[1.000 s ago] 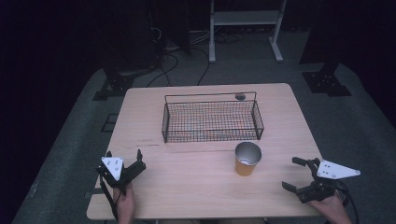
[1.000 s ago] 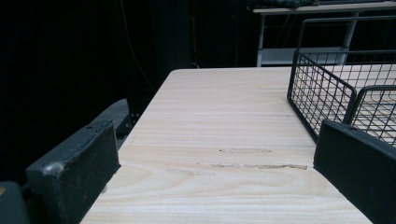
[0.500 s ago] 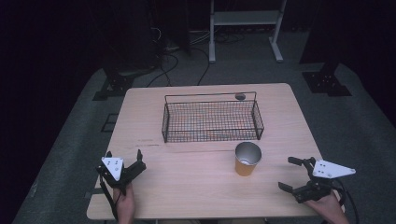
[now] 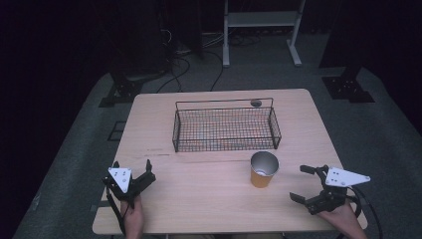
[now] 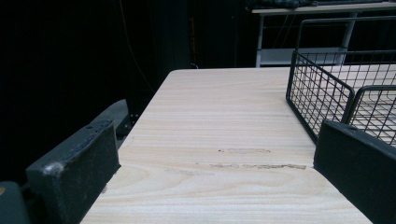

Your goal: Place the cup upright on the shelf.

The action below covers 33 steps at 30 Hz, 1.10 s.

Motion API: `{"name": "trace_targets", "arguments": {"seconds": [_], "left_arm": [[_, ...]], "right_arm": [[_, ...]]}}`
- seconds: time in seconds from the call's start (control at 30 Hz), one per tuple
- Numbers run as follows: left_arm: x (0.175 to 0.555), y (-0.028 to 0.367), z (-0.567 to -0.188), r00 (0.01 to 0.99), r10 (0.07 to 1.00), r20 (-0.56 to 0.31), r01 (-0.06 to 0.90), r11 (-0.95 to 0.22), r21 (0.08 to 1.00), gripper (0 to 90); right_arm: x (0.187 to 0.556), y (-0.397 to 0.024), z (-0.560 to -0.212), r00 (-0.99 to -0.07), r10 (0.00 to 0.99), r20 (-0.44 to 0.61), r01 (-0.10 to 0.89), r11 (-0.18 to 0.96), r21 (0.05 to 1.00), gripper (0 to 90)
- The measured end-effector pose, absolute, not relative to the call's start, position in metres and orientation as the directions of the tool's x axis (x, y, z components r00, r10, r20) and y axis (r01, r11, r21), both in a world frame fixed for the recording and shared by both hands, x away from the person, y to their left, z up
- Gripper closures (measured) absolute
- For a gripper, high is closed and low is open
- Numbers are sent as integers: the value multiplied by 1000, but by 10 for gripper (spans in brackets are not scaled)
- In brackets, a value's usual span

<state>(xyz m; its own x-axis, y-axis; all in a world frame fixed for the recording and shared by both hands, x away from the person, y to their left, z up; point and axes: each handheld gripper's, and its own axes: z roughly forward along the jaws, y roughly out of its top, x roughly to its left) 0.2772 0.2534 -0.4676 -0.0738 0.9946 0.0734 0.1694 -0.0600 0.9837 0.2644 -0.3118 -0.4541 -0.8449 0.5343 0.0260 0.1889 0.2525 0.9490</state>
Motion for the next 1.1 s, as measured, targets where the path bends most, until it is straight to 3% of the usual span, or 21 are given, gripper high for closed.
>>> {"name": "trace_targets", "arguments": {"seconds": [1.1], "left_arm": [[277, 254, -468, -74, 995, 70, 169, -56, 984, 0]], "right_arm": [[289, -279, -443, -859, 510, 50, 220, 279, 935, 0]]}}
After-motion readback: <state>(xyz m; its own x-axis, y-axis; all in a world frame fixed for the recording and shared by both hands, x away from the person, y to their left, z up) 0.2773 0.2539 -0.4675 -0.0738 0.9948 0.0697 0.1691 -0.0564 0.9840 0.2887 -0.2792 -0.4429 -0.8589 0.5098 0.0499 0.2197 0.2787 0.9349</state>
